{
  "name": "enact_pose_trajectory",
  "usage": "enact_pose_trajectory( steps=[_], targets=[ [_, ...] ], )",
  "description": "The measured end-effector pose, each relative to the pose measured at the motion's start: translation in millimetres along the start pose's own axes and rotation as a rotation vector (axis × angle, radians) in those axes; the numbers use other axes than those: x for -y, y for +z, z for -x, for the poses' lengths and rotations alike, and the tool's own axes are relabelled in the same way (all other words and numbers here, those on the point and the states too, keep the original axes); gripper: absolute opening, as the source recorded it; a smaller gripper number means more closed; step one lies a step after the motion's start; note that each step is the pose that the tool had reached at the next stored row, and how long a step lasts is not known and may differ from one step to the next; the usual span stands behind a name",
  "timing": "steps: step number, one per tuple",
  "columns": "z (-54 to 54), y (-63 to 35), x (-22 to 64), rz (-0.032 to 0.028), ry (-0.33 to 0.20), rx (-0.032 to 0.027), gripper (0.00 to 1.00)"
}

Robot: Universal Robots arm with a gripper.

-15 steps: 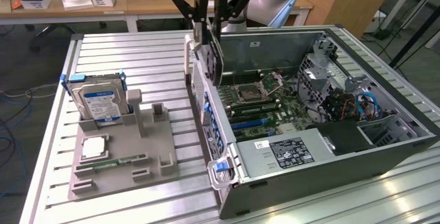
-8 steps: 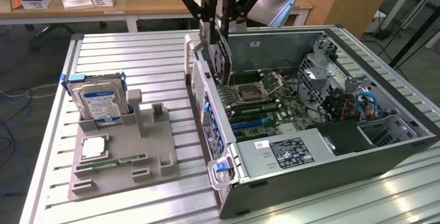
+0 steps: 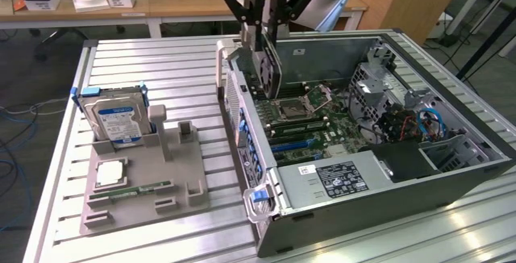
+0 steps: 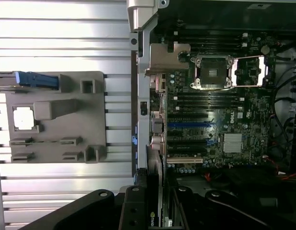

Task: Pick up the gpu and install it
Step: 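Pick up the gpu and move the gpu toward the slot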

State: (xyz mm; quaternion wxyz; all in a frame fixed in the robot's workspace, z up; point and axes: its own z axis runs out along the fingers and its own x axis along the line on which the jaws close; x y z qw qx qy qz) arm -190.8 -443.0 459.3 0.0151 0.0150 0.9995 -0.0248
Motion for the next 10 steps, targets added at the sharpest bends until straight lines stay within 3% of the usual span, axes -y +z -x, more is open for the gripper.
enact_pose_trajectory(
  steps=[10],
  targets=[
    [15.3,0.4,-0.4,0.0,0.0,0.0,0.26]
  ],
)
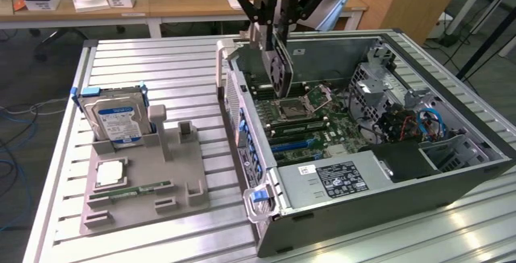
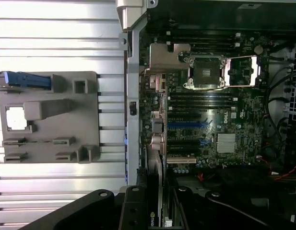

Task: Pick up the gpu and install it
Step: 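Pick up the gpu and move the gpu toward the slot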

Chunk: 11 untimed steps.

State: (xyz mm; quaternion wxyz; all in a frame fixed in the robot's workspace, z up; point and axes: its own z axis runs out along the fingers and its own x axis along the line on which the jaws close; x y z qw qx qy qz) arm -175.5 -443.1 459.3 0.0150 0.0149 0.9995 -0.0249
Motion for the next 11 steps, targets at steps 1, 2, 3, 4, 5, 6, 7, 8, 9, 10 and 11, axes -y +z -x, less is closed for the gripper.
enact_pose_trajectory(
  steps=[1,2,3,4,5,6,7,8,9,10,11],
  targets=[
    [1.5,0.0,-0.1,0.0,0.0,0.0,0.26],
    [3.0,0.1,-0.1,0.0,0.0,0.0,0.26],
    [4.7,0.2,-0.2,0.0,0.0,0.0,0.26],
    [6.3,0.2,-0.2,0.0,0.0,0.0,0.26],
    [7.9,0.2,-0.3,0.0,0.0,0.0,0.26],
    [9.5,0.3,-0.3,0.0,0.0,0.0,0.26],
    [11.2,0.4,-0.4,0.0001,0.0,0.0,0.26],
    [12.8,0.4,-0.4,0.0,0.0,0.0,0.26],
    [14.5,0.4,-0.5,0.0,0.0,0.0,0.26],
    [16.3,0.5,-0.5,0.0,0.0,0.0,0.26],
    [17.9,0.5,-0.5,0.0,0.0,0.0,0.26]
  ],
)
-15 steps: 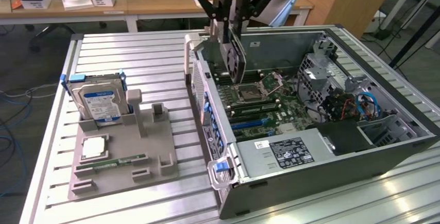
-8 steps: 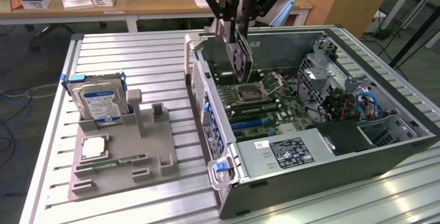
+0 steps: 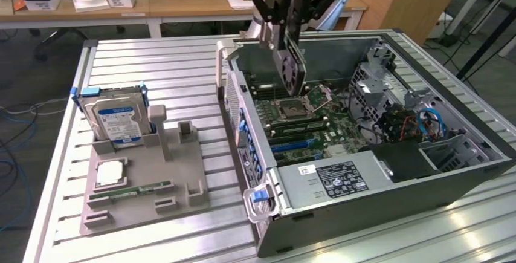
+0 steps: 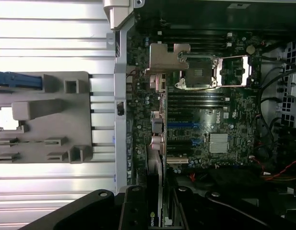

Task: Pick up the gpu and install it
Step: 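Pick up the gpu and move the gpu toward the slot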

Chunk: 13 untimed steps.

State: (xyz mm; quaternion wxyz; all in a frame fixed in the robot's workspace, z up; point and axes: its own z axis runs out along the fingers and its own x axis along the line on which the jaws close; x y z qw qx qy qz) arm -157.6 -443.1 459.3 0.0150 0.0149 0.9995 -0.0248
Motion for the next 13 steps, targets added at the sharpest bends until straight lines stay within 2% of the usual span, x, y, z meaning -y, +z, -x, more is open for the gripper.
enact_pose_trajectory(
  steps=[13],
  targets=[
    [22.2,0.6,-0.7,0.0,0.0,-0.0001,0.26]
  ],
)
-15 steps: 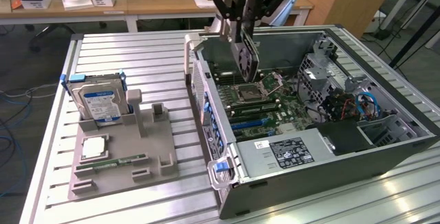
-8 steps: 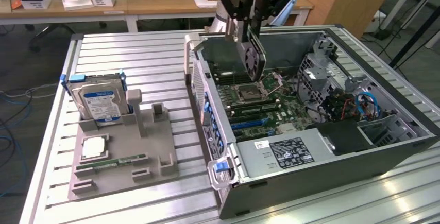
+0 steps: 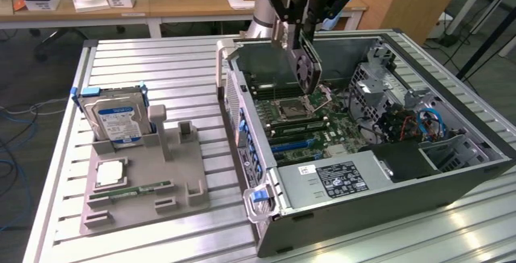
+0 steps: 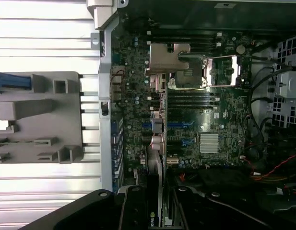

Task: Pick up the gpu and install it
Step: 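Pick up the gpu and move the gpu toward the slot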

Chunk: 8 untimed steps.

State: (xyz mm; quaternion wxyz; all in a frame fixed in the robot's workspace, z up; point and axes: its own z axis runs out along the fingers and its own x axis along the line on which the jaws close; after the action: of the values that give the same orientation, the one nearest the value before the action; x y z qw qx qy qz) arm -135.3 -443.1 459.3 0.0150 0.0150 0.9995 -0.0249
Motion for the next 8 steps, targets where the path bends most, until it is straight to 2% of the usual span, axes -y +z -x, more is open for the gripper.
enact_pose_trajectory(
  steps=[8],
  targets=[
    [13.9,0.4,-0.4,0.0001,0.0,0.0,0.26]
  ],
)
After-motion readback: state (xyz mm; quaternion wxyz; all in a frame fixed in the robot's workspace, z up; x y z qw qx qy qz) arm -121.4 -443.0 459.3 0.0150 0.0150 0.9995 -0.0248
